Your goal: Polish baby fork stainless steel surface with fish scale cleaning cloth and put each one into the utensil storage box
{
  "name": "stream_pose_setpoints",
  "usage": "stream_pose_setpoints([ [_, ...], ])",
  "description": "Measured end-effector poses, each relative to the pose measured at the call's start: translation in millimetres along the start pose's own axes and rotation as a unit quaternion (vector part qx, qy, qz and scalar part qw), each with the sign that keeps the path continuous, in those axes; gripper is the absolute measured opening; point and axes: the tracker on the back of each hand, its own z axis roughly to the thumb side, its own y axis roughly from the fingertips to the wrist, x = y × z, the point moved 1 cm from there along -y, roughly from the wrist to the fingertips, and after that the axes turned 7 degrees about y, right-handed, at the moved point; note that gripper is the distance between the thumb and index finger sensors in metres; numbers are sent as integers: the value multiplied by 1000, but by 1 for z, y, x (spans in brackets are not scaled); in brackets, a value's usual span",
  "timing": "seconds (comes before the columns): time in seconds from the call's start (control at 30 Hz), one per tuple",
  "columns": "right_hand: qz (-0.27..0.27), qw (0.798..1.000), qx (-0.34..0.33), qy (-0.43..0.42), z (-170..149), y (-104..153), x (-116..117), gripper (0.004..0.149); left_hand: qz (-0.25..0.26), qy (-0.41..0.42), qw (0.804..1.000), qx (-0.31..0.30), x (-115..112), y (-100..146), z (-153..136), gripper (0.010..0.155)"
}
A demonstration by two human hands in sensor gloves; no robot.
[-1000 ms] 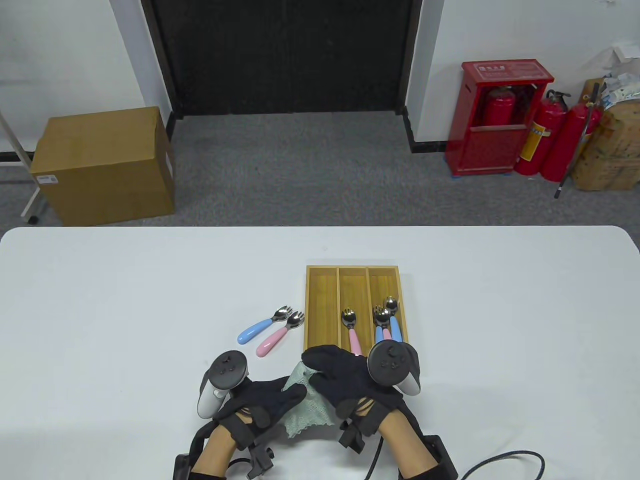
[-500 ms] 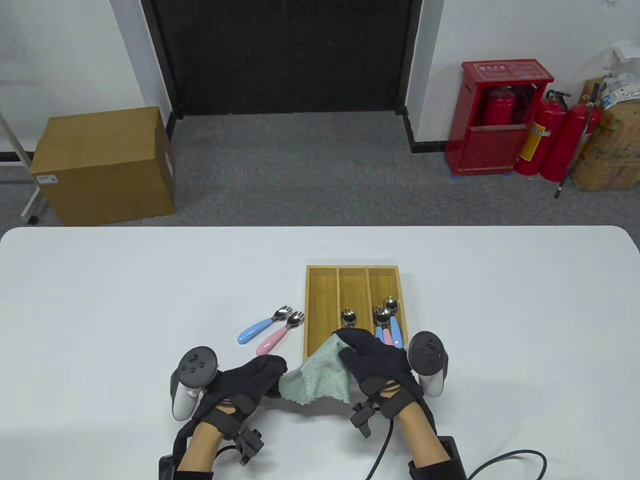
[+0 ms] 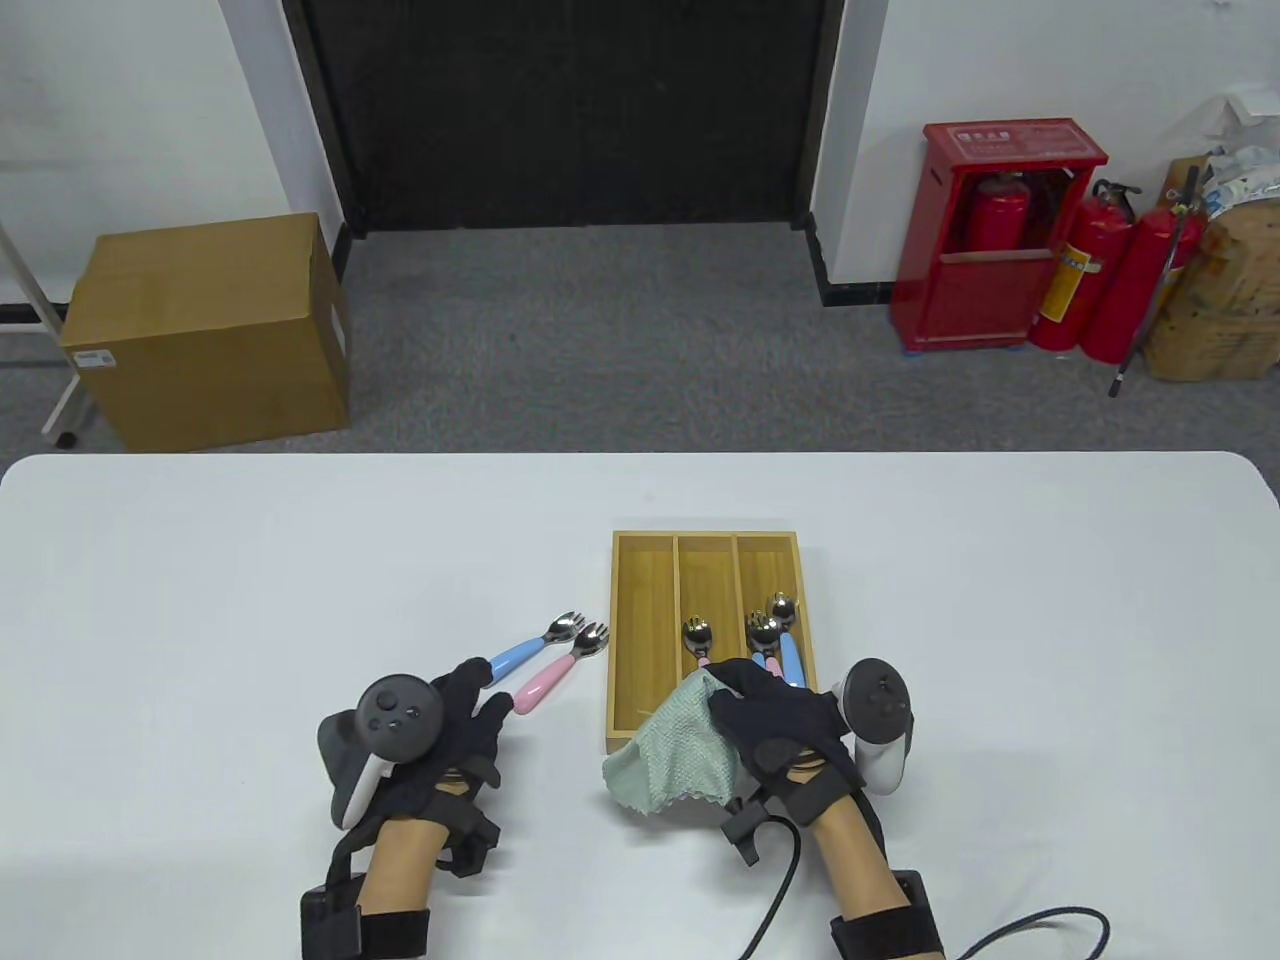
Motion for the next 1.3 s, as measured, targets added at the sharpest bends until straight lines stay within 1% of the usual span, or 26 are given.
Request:
stream_pose_setpoints([
  [0.03,0,1000,0,1,0,0,0,38,-5,-36,999,9,-2,-7,5,59],
  [0.13,3,1000,3,2,-1,-1,1,38,-21,-102,994,28,-9,-29,17,58],
  [0.3,-5,1000,7,-8,-3,-1,-2,38,-64,-178,980,67,-26,-63,27,59],
  [0.43,-8,1000,10,-6,-6,0,-4,38,-117,-179,970,118,-37,-81,20,60],
  [0.5,-9,1000,11,-6,-6,1,-4,38,-131,-170,968,128,-41,-87,15,61],
  [0.57,-7,1000,11,-9,-7,1,-3,38,-128,-163,968,139,-42,-90,10,58],
  [0.6,-7,1000,10,-12,-7,1,-2,38,-129,-158,970,136,-44,-92,8,58],
  [0.7,-4,1000,10,-9,-7,0,-1,38,-104,-164,974,120,-45,-96,7,54],
  [0.77,-3,1000,11,-9,-7,0,-1,38,-111,-169,973,114,-46,-98,5,54],
  [0.83,-3,1000,12,-9,-7,0,-1,38,-99,-171,974,109,-44,-98,2,52],
  [0.9,-4,1000,10,-9,-7,0,-1,38,-95,-149,979,101,-40,-96,-1,52],
  [0.97,-4,1000,10,-8,-7,0,0,38,-61,-123,988,75,-30,-90,-1,52],
  [1.03,-7,1000,12,-5,-7,-1,1,38,-40,-98,993,44,-19,-82,4,51],
  [1.1,-20,1000,18,3,-7,1,1,39,-13,-56,998,-5,-3,-68,16,50],
  [1.17,-45,999,22,-1,-7,2,-1,40,-4,-20,999,-44,8,-56,29,48],
  [1.23,-74,997,33,-18,-7,5,-5,41,2,21,995,-94,23,-36,50,47],
  [1.3,-102,994,37,-21,-5,9,-10,41,4,50,990,-130,32,-18,68,47],
])
